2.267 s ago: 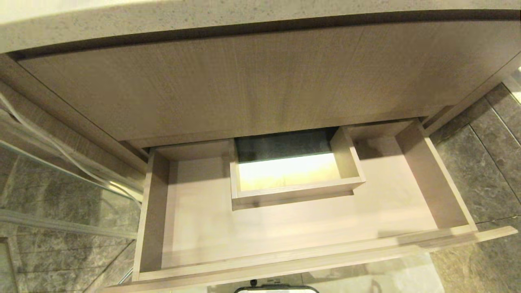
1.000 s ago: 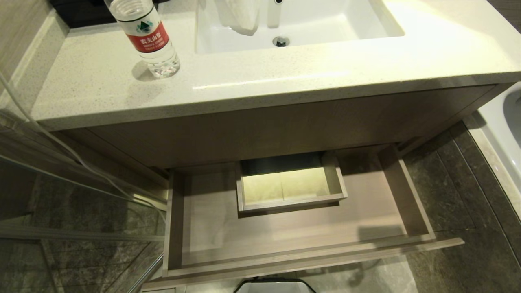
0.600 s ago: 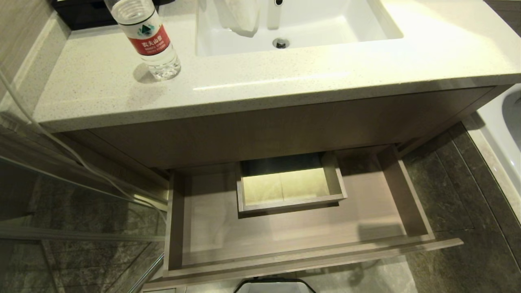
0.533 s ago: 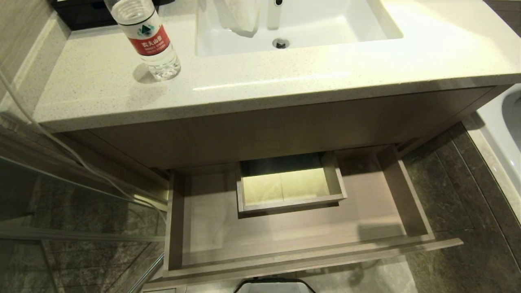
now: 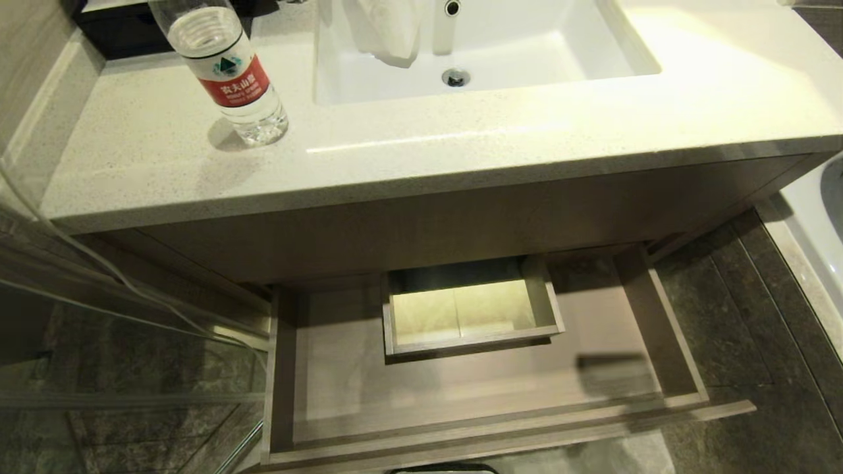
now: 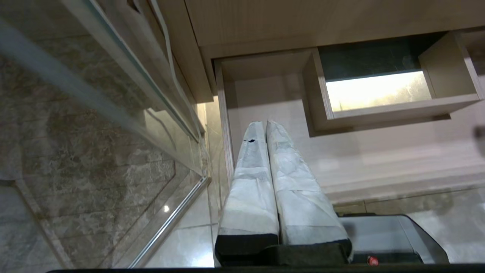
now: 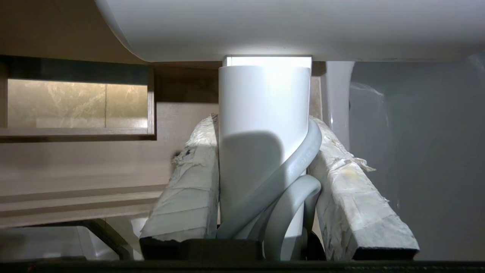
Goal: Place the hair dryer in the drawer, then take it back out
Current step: Place it on the countertop
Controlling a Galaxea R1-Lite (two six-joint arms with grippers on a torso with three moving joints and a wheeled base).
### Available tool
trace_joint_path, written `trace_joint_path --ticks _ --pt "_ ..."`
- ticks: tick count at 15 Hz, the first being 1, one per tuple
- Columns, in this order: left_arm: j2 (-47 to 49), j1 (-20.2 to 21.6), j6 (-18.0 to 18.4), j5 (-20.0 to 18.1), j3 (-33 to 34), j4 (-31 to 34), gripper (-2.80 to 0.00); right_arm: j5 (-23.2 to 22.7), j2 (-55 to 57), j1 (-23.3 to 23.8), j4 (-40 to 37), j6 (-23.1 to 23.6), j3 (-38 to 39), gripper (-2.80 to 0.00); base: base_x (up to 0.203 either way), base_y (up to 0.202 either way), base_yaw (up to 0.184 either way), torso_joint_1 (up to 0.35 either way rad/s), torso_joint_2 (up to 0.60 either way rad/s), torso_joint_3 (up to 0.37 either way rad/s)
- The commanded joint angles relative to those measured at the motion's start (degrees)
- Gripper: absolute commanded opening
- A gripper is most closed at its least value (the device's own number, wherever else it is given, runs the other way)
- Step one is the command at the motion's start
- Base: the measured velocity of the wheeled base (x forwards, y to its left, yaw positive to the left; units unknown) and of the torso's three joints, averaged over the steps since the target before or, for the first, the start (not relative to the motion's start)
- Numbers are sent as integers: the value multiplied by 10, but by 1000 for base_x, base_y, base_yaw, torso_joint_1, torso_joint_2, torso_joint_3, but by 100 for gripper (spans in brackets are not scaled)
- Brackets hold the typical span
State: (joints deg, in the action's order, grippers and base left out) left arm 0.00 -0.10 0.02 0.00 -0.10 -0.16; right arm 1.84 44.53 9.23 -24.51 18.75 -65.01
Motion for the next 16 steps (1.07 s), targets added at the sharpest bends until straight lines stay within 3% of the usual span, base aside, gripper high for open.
trace_joint_path --ticks 1,12,16 --pt "1 0 1 0 0 0 -280 0 2 0 7 2 -1 -280 0 0 0 288 -13 245" --pt "1 0 1 0 0 0 -280 0 43 0 25 19 -13 -280 0 0 0 323 -95 224" --pt "1 0 1 0 0 0 -280 0 160 0 42 18 -83 -280 0 0 0 123 -53 66"
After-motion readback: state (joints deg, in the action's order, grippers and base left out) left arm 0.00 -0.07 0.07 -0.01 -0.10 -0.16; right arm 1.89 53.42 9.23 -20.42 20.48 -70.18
